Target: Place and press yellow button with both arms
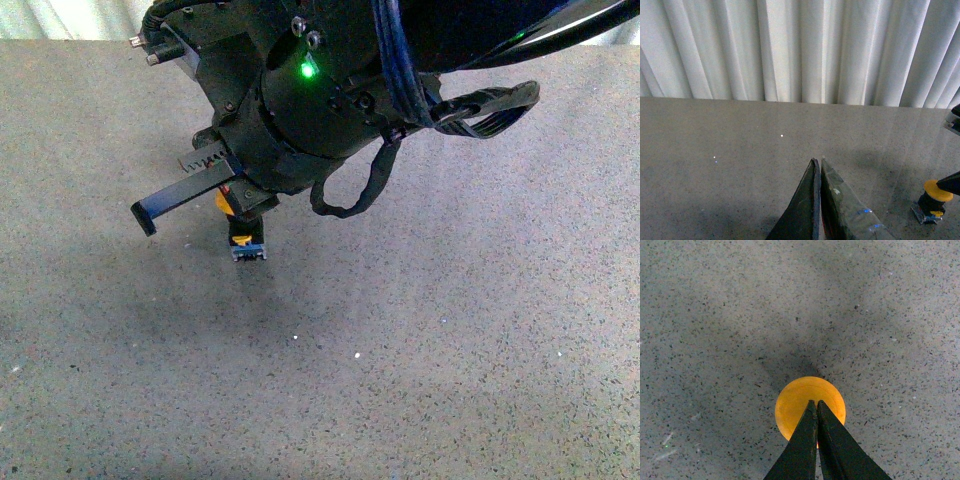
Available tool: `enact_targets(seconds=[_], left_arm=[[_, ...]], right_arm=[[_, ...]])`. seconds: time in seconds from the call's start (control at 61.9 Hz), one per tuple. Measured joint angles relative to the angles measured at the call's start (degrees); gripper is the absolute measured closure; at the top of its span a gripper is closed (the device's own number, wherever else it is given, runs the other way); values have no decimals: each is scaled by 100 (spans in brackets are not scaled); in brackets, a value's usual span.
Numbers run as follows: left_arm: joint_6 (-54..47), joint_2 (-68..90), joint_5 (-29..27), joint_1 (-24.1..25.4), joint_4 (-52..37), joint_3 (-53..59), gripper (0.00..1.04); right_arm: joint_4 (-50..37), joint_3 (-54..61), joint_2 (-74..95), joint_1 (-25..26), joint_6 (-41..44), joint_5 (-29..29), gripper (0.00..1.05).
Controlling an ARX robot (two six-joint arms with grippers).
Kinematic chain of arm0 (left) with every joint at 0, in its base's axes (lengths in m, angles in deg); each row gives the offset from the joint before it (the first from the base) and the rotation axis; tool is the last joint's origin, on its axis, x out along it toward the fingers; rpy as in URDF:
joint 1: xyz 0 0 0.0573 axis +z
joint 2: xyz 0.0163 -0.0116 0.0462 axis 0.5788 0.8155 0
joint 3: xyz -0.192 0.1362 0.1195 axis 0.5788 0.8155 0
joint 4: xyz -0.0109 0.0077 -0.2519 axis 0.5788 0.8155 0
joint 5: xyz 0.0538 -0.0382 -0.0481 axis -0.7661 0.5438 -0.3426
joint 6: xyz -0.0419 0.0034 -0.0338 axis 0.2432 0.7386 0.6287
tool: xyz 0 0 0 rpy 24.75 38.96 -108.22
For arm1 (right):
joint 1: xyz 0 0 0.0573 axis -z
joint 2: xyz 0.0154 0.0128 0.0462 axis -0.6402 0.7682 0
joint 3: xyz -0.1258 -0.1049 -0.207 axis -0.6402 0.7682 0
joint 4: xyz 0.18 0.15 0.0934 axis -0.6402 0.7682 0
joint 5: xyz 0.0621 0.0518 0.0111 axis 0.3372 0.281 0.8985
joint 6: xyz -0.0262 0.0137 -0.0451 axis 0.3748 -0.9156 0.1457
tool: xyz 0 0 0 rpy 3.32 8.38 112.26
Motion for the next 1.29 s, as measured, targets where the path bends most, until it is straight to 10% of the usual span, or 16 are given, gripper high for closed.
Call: enact_targets(seconds=[0.614, 0.954, 1.067, 1.293], left_arm=[[0, 0, 0, 0, 0, 0, 103], [0, 0, 0, 0, 0, 0, 103], [0, 0, 11, 0, 0, 0, 103], [0, 0, 2, 0, 0, 0, 103]], right_arm=[[-581, 138, -804, 192, -400, 151, 103], [-2225, 1910, -2730, 1207, -306, -529, 46], [-4234, 2809, -3126, 1246, -297, -1648, 66], [-5121, 4708, -4256, 1899, -280, -1163, 103]])
